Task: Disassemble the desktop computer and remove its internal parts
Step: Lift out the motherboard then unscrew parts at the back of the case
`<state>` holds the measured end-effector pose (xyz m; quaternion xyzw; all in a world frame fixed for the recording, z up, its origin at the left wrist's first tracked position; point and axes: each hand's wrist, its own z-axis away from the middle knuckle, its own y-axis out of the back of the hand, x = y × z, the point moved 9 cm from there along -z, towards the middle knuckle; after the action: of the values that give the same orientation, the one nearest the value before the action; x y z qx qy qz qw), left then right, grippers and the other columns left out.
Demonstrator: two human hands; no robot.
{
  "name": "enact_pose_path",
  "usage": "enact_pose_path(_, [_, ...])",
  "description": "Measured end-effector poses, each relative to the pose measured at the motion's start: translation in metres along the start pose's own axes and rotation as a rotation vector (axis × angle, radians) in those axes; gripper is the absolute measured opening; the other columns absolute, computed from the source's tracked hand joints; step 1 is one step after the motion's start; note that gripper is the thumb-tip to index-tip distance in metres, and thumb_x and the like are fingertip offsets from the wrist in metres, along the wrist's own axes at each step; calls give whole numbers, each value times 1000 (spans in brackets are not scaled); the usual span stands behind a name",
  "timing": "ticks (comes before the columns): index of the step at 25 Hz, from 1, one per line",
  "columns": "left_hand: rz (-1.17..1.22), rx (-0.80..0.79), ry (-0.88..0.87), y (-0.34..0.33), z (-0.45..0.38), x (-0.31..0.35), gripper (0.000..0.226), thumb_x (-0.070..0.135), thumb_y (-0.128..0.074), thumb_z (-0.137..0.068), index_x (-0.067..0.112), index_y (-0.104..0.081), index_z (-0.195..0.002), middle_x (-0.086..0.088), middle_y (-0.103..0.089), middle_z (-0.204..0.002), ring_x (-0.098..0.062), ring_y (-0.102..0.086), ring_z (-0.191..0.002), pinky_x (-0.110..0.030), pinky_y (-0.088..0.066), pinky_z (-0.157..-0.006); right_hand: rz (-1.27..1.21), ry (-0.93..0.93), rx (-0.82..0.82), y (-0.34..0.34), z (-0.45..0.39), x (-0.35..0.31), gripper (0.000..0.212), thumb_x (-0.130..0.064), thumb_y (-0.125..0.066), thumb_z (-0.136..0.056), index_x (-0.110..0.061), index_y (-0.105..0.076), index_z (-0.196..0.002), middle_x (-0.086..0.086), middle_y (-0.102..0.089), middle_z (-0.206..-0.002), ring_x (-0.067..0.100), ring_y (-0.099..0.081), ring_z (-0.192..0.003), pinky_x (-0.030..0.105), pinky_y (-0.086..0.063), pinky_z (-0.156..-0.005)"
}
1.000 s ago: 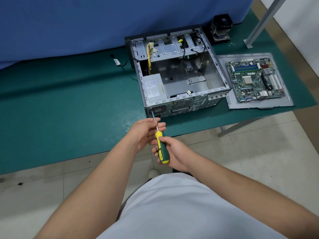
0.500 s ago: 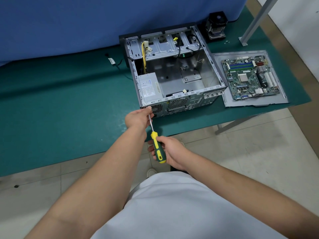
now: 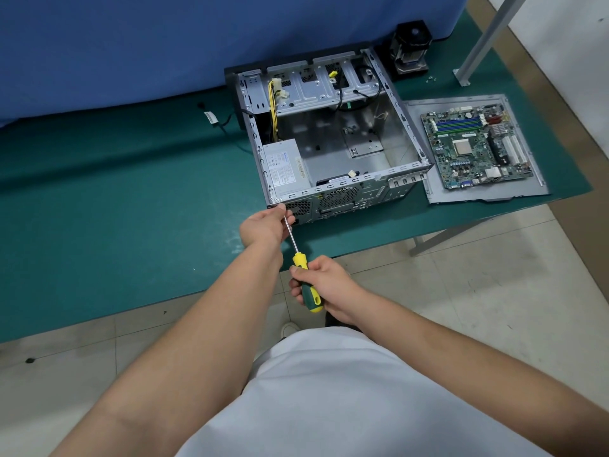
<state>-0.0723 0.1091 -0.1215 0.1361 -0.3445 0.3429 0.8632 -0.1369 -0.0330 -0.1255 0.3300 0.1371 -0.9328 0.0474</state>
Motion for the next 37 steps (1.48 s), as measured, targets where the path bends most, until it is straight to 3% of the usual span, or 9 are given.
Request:
enact_pose_path(4, [67, -96, -1, -3, 6, 5, 15, 10, -73, -94, 2, -71, -106, -10, -79, -89, -18, -76, -76, -29, -63, -77, 27, 15, 39, 8, -3, -3, 23, -11, -67, -97, -11, -44, -98, 9, -68, -75, 16, -63, -59, 29, -53, -54])
enact_pose_path(8, [115, -148, -121, -6, 16, 38, 9, 10, -71, -95, 4, -70, -102, -5, -77, -80, -13, -74, -71, -24, -62, -73, 116, 85, 56, 15, -4, -20, 17, -4, -59, -92, -11, -44, -93, 8, -62, -70, 18, -54, -54, 30, -47, -50])
enact_pose_path(12, [-310, -192, -486, -20, 34, 77, 8, 19, -77, -90, 13, -74, -92, -4, -77, -85, -18, -75, -83, -33, -61, -82, 11, 279, 140, 35, -8, -73, 13, -10, -64, -92, -14, -53, -86, 4, -56, -67, 14, -49, -50, 29, -45, -46])
enact_pose_path(15, [-548, -285, -738, -46, 52, 90, 8, 23, -81, -88, 20, -74, -88, 5, -74, -80, -9, -69, -78, -25, -56, -73, -66, 378, 170, 52, -14, -127, 15, -30, -73, -92, -19, -64, -87, -2, -56, -64, 13, -48, -47, 27, -43, -44])
enact_pose_path(17, [-614, -355, -830, -69, 57, 98, 10, 22, -83, -86, 22, -73, -85, 10, -72, -76, 0, -64, -71, -17, -52, -68, -33, 409, 166, 59, -21, -158, 11, -32, -73, -93, -23, -69, -87, -3, -62, -68, 13, -49, -47, 27, -42, -44])
enact_pose_path(22, [-730, -407, -889, -131, 45, 113, 21, 23, -83, -86, 33, -67, -80, 16, -70, -73, 3, -64, -71, -7, -46, -65, 73, 373, 137, 87, -44, -206, 16, -27, -78, -87, -27, -72, -73, 4, -72, -84, 15, -50, -47, 27, -43, -45])
enact_pose_path(30, [-827, -489, -876, -261, 29, 124, 15, 29, -84, -84, 28, -69, -83, 17, -70, -75, -3, -65, -75, -13, -48, -67, 240, 357, 241, 188, -81, -286, 11, -27, -69, -81, -18, -72, -76, -1, -70, -74, 16, -54, -48, 26, -43, -44])
enact_pose_path(34, [-905, -545, -884, -322, 5, 139, 15, 35, -80, -88, 28, -71, -98, 20, -73, -94, 2, -66, -87, -18, -52, -80, 156, 352, 347, 249, -102, -312, 10, -22, -70, -88, -13, -73, -85, 1, -73, -72, 14, -51, -45, 26, -44, -44])
enact_pose_path(37, [-1093, -350, -1054, -357, -38, 177, 31, 39, -65, -98, 29, -65, -127, 10, -65, -131, -12, -57, -122, -33, -45, -102, 135, 317, 435, 306, -123, -332, 5, -19, -70, -91, -16, -73, -90, 0, -77, -80, 9, -51, -45, 24, -46, -44])
